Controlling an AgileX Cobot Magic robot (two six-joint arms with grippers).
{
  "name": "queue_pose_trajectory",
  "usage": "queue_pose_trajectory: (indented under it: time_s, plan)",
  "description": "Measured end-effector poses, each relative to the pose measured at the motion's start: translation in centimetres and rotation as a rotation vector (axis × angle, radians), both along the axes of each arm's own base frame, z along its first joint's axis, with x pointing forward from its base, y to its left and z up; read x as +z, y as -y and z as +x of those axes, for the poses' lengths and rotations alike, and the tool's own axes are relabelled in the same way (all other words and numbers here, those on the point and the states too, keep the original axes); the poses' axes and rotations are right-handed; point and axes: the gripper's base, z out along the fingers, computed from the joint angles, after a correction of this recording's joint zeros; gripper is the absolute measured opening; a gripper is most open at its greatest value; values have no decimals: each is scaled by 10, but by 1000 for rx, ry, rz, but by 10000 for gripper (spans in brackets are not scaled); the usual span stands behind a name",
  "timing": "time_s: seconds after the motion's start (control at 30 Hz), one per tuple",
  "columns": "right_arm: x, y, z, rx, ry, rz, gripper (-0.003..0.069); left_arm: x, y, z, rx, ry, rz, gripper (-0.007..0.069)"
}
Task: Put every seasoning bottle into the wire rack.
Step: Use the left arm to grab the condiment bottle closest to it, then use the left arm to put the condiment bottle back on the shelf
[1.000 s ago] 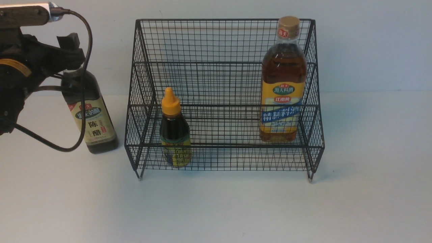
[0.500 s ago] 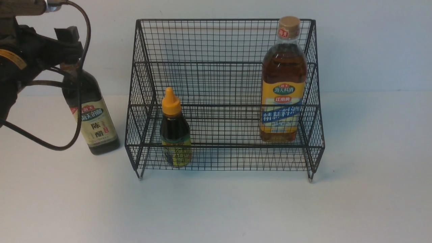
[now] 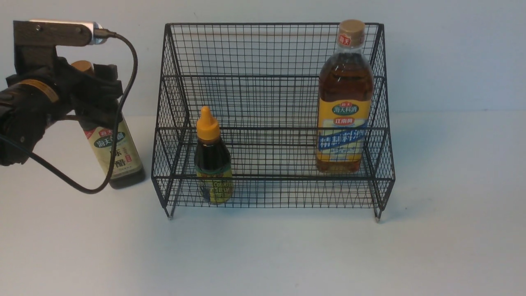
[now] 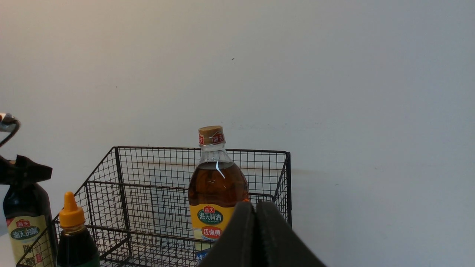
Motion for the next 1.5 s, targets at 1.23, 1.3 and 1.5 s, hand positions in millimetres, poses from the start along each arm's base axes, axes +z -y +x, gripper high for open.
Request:
queue_pose_trajectory:
  time_s: [1.23, 1.3, 1.5]
  plan:
    - [0, 0, 0, 0, 0, 0, -15, 151, 7, -56, -42, 354, -153, 307]
    - [0, 0, 0, 0, 0, 0, -15, 165, 12, -56, -76, 384, -163, 307]
    - [0, 0, 0, 0, 0, 0, -15, 190, 45, -53, -216, 425, -149, 307]
